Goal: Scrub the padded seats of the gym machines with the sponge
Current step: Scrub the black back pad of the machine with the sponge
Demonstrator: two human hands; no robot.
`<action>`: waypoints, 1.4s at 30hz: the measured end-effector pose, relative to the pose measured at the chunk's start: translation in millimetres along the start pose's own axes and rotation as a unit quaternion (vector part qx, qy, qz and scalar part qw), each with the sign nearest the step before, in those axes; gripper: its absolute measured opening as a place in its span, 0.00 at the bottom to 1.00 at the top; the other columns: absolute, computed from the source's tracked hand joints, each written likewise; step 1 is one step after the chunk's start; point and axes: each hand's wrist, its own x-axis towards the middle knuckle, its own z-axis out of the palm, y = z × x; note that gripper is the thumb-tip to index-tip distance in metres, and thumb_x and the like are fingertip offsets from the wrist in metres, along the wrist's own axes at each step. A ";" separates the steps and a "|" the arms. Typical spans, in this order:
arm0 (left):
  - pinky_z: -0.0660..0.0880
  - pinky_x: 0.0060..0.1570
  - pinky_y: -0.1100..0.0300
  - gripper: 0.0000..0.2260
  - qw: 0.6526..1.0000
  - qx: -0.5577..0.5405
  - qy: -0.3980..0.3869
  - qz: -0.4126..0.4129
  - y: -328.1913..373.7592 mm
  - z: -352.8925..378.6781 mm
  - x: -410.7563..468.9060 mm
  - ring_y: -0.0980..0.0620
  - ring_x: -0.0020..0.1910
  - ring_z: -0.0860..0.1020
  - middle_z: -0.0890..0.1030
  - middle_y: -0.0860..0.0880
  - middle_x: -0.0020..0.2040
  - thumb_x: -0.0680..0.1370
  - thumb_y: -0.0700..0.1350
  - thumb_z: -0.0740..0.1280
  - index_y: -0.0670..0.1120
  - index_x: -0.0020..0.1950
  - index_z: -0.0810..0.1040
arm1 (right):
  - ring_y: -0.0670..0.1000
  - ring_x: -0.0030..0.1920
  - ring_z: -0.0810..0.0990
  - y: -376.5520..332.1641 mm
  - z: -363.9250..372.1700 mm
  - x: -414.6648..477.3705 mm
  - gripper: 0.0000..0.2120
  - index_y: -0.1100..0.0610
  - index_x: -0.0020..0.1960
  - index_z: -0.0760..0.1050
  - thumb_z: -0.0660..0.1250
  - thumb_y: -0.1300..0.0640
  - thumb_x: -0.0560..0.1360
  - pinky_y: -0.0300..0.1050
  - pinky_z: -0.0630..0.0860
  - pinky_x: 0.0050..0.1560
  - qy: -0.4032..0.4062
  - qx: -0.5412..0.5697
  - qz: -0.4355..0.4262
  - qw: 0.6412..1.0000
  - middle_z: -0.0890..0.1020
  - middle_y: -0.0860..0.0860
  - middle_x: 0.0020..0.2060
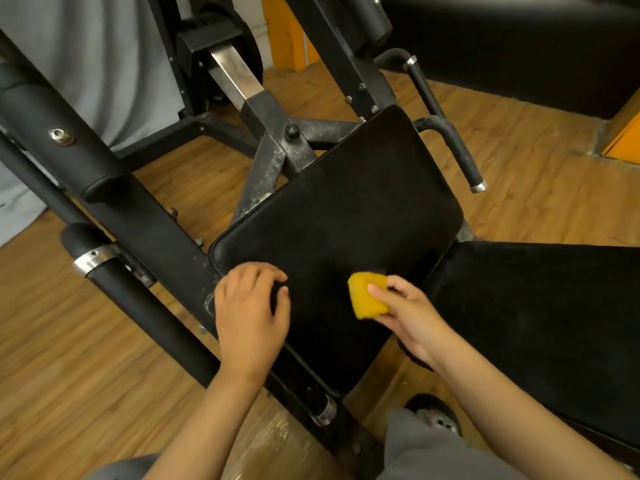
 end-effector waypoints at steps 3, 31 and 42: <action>0.65 0.63 0.50 0.10 0.988 -0.011 0.067 -0.137 -7.3 5.5 3.3 0.47 0.64 0.69 0.76 0.48 0.61 0.75 0.43 0.69 0.46 0.56 0.77 | 0.53 0.54 0.79 -17.3 -9.4 36.1 0.19 0.57 0.63 0.71 0.70 0.62 0.75 0.50 0.79 0.55 0.116 -0.046 -0.048 0.991 0.78 0.57 0.56; 0.66 0.68 0.47 0.19 0.954 -0.098 0.110 -0.262 -9.5 11.6 2.3 0.48 0.67 0.68 0.70 0.45 0.65 0.73 0.40 0.69 0.41 0.63 0.70 | 0.53 0.57 0.78 -31.9 3.4 126.3 0.14 0.56 0.61 0.73 0.66 0.61 0.77 0.45 0.73 0.59 0.326 -0.338 -0.240 0.850 0.79 0.54 0.57; 0.66 0.68 0.45 0.23 0.951 -0.107 0.112 -0.267 -10.0 11.8 2.5 0.48 0.67 0.68 0.70 0.45 0.65 0.73 0.40 0.70 0.41 0.66 0.69 | 0.51 0.56 0.79 -43.6 47.6 122.6 0.14 0.54 0.59 0.74 0.69 0.60 0.75 0.48 0.76 0.59 0.299 -0.311 -0.278 0.858 0.79 0.52 0.54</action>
